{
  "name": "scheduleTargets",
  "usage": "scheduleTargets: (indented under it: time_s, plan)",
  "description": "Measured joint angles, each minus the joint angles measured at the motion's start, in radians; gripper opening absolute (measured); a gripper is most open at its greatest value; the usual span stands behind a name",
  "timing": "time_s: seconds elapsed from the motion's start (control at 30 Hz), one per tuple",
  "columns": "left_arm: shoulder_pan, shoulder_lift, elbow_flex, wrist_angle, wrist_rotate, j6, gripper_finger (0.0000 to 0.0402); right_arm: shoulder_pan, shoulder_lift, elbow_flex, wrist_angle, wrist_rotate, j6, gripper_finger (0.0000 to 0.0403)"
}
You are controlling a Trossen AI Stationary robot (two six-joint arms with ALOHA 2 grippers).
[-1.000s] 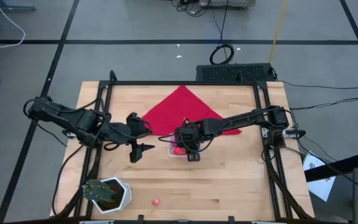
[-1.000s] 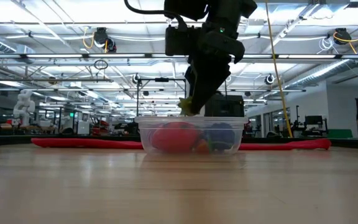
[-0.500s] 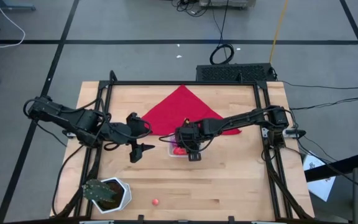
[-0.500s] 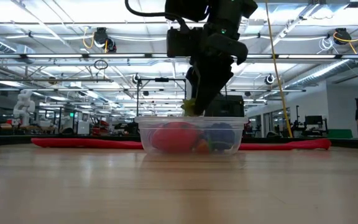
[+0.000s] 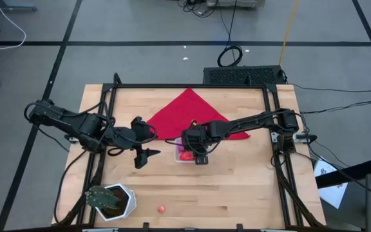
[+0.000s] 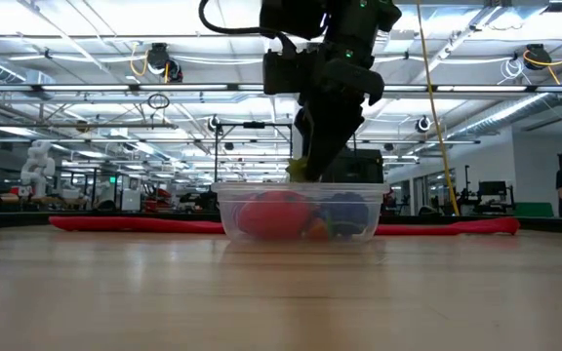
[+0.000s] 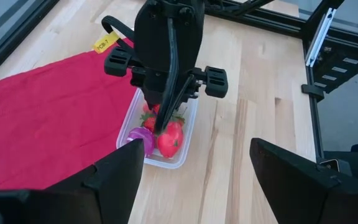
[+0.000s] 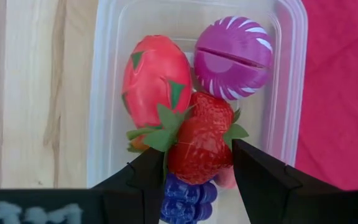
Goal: Pick and placing Produce into tupperware
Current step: Put the red strawberry in the transparent bin
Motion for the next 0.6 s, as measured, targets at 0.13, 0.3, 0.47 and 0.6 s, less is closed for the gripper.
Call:
scheduleTargets:
  time_s: [0.13,0.3,0.47,0.6]
  plan:
    - [0.000,0.000,0.000,0.000,0.000,0.000,0.0296,0.000,0.000,0.000,-0.004,0.000,0.000,0.0160]
    - [0.000,0.000,0.000,0.000,0.000,0.000,0.0296,-0.002,0.013,-0.020,0.006,0.000,0.004,0.0160]
    - [0.000,0.000,0.000,0.000,0.000,0.000,0.0296,-0.002,0.013,-0.040,0.017,0.000,0.003,0.0160]
    - [0.000,0.000,0.000,0.000,0.000,0.000,0.0296,-0.002,0.013,-0.040,0.029,0.000,-0.004,0.0160]
